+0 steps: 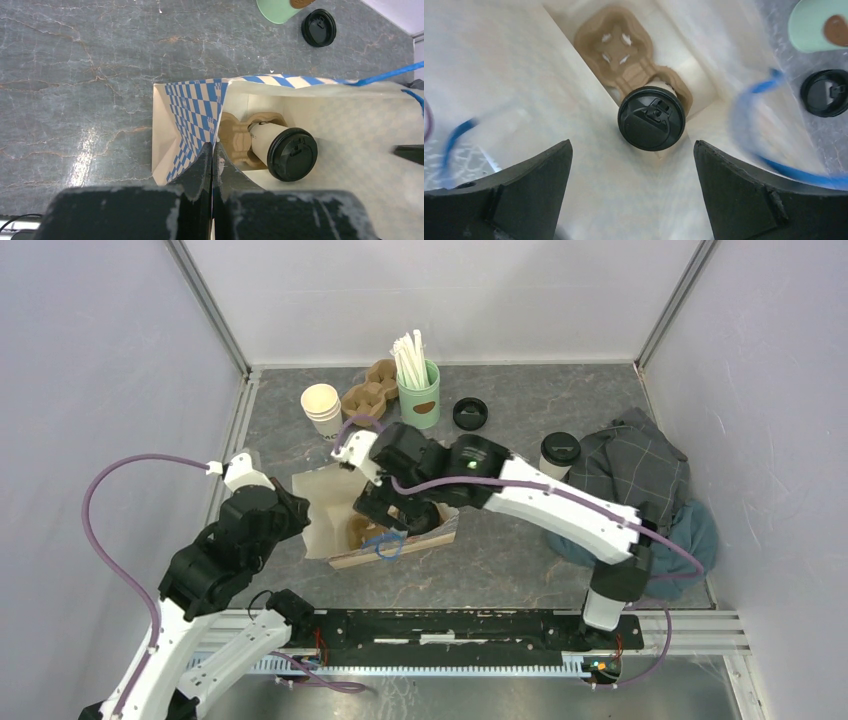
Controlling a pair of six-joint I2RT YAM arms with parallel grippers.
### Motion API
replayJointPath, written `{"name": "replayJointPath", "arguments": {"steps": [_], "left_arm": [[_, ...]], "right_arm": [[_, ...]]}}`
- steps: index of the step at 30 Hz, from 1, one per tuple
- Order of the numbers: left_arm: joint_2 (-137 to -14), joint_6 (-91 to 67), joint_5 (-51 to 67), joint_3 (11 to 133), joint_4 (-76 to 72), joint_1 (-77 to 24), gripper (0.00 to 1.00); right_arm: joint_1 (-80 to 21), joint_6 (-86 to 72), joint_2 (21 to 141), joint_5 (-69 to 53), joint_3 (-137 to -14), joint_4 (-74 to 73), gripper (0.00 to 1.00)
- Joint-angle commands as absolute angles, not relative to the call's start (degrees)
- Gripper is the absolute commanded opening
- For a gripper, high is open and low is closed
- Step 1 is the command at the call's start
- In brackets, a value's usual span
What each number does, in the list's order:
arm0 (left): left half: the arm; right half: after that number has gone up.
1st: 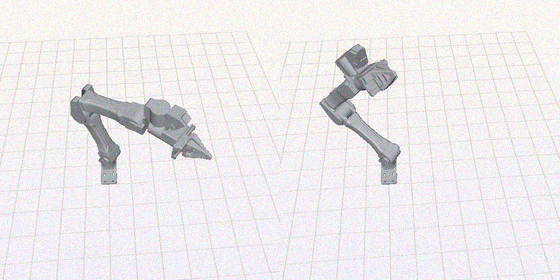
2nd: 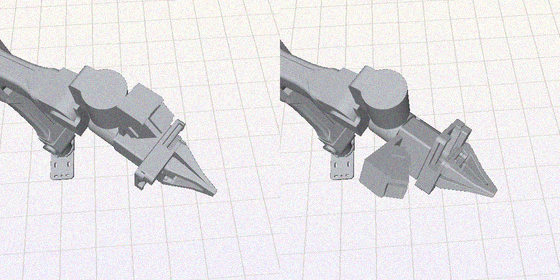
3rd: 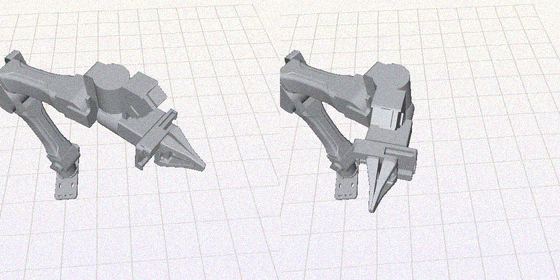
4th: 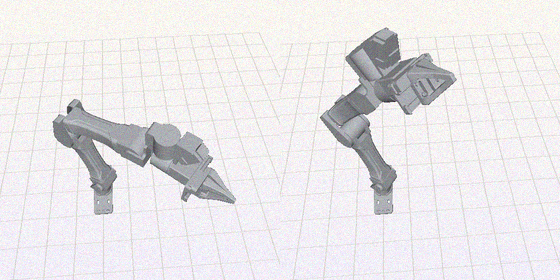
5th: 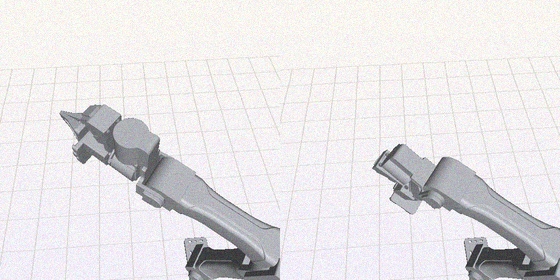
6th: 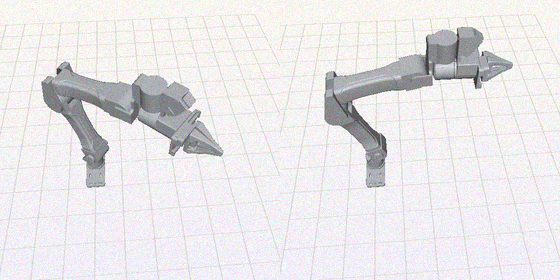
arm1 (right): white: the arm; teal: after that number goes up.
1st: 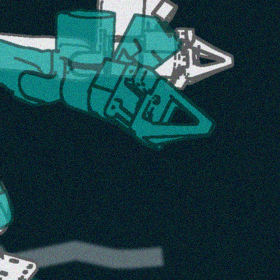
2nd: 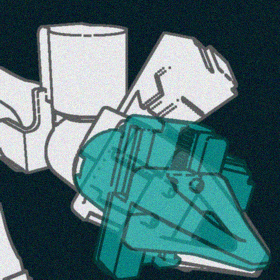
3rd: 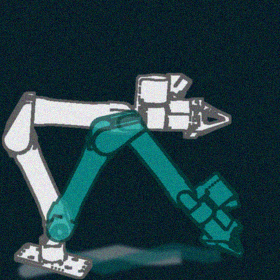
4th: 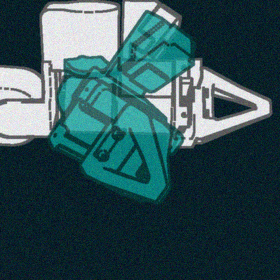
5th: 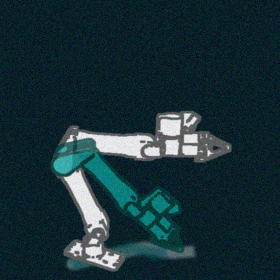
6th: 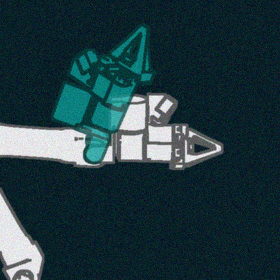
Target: Pack the takeout coffee
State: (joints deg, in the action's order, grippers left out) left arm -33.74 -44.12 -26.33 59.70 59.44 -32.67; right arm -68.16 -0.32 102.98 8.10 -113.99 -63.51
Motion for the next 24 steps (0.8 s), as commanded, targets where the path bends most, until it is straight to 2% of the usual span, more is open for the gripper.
{"name": "replayJointPath", "arguments": {"steps": [1, 7, 11, 15, 18, 24], "left_arm": [[-32.1, -43.8, -25.9, 58.6, 57.2, -32.8, 0.02], [-32.0, -43.2, -26.1, 58.7, 57.7, -32.8, 0.02], [-32.5, -42.9, -26.1, 58.9, 57.6, -32.8, 0.02], [-33.0, -42.2, -26.2, 59.3, 57.4, -32.8, 0.02], [-33.6, -41.7, -26.1, 59.6, 57.2, -32.8, 0.02], [-34.9, -41.4, -25.7, 60.0, 56.2, -32.8, 0.02]], "right_arm": [[-68.4, -4.7, 93.9, 8.2, -118.4, -61.4, 0.98], [-68.2, -4.3, 78.7, 9.9, -109.1, -47.4, 0.98], [-65.7, -5.0, 70.8, 29.6, -104.4, -44.5, 0.98], [-57.3, -4.8, 69.8, 44.4, -104.4, -48.5, 0.98], [-45.6, -4.0, 71.8, 40.8, -105.3, -50.6, 0.98], [-21.9, -6.2, 80.3, 22.9, -103.1, -56.1, 0.98]]}}
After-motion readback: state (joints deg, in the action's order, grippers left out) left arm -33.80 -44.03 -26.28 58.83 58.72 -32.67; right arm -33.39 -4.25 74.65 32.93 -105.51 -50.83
